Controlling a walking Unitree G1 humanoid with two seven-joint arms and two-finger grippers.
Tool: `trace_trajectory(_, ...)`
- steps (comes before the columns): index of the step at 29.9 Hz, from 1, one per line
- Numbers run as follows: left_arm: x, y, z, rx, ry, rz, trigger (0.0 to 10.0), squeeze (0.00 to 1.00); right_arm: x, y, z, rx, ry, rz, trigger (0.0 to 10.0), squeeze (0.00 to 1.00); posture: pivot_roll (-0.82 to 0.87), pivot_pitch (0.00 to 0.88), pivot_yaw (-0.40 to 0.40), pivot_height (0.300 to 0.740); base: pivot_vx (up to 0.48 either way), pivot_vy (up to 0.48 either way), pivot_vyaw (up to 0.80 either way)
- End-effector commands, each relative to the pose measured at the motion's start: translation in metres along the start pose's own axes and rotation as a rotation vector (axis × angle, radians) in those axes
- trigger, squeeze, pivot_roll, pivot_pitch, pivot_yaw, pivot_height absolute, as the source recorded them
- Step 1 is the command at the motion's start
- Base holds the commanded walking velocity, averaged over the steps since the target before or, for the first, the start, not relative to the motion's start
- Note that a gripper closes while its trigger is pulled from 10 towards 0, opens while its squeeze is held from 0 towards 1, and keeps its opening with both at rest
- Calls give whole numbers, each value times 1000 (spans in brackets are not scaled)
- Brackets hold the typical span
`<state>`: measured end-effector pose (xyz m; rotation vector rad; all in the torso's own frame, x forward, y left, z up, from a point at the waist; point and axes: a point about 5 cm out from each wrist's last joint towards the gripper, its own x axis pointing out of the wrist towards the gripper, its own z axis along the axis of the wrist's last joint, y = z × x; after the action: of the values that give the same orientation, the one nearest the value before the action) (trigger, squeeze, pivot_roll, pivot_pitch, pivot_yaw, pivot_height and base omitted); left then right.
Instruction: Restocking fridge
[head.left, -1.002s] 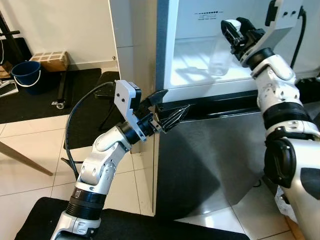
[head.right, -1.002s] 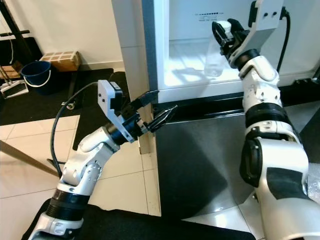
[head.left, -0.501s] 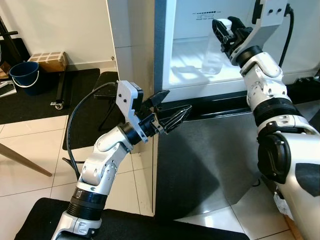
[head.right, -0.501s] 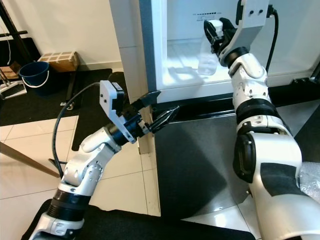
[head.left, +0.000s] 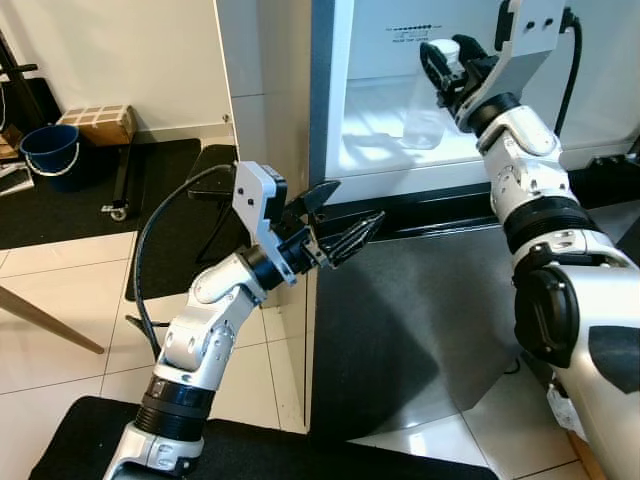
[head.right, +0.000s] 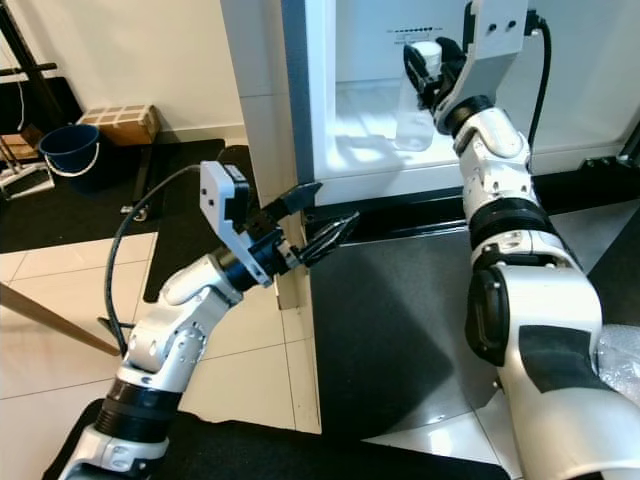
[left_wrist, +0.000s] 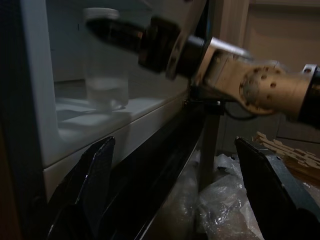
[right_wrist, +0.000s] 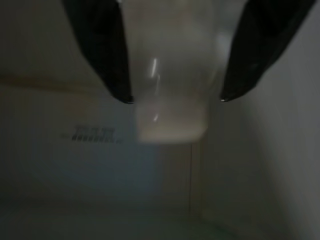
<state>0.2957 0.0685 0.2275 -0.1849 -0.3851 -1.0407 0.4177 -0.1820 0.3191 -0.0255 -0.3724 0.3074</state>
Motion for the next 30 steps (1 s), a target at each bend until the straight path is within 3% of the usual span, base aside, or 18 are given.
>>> trace_trajectory(1, 2, -3, -1, -1, -7, -7, 10000, 0, 0, 1, -2, 3, 16, 5, 10000, 561, 26, 0, 16, 740, 0, 0, 0)
trace_trajectory(3, 2, -3, -1, 0, -9, -6, 10000, 0, 0, -1, 1, 8, 4, -2, 10000, 133, 26, 0, 16, 740, 0, 0, 0)
trace_trajectory(4, 2, -3, -1, 0, -9, -6, 10000, 0, 0, -1, 1, 8, 4, -2, 10000, 133, 26, 0, 16, 740, 0, 0, 0)
trace_trajectory(5, 2, -3, -1, 0, -10, -6, 10000, 0, 0, -2, 2, 11, -1, -3, 10000, 0, 26, 0, 16, 740, 0, 0, 0)
trace_trajectory(24, 2, -3, 0, 1, -14, -8, 10000, 0, -3, -13, 13, 19, -44, -5, 10000, 0, 23, 0, 16, 740, 0, 0, 0)
trace_trajectory(30, 2, -2, 1, 3, -18, -7, 10000, 0, -8, -18, 16, 40, -82, 55, 10000, 0, 23, 0, 18, 740, 0, 0, 0)
